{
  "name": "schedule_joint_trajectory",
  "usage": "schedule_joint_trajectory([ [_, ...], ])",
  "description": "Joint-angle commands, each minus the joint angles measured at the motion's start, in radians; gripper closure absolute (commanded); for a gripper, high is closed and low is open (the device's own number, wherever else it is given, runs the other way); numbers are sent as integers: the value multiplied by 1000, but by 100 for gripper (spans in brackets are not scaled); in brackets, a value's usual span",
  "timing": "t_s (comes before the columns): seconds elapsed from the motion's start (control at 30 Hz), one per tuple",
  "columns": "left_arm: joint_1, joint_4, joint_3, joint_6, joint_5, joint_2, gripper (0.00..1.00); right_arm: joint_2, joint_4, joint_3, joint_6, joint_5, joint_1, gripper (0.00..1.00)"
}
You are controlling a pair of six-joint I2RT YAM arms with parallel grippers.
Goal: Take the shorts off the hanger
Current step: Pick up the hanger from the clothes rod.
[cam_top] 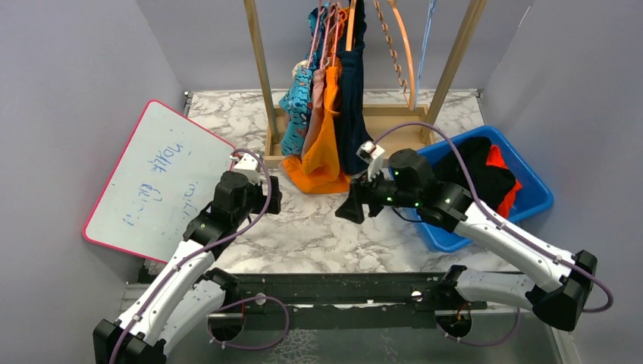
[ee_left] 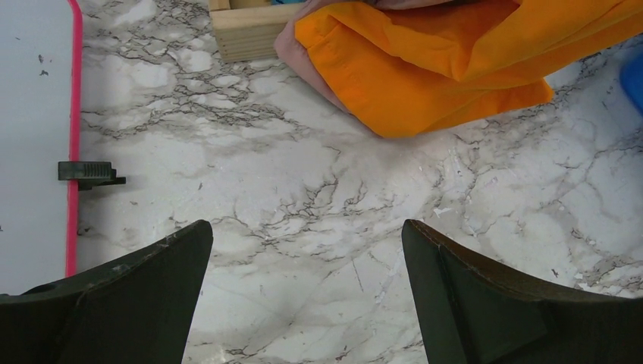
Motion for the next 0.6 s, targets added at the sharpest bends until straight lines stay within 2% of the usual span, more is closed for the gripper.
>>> schedule_joint_trajectory([
  [0.0,-6,12,27,-6,-48,-13,2,42,-55,107,-40,441,154,29],
  [0.1,-5,11,25,-8,-61,-23,2,80,-34,162,-52,596,211,29],
  [0.33,-5,7,23,-11,-72,-38,2,123,99,219,9,878,216,29],
  [0.5,-5,7,23,-12,-73,-38,2,123,199,240,15,976,216,28],
  [0.57,-6,8,22,-13,-69,-34,2,137,231,253,-31,978,216,28],
])
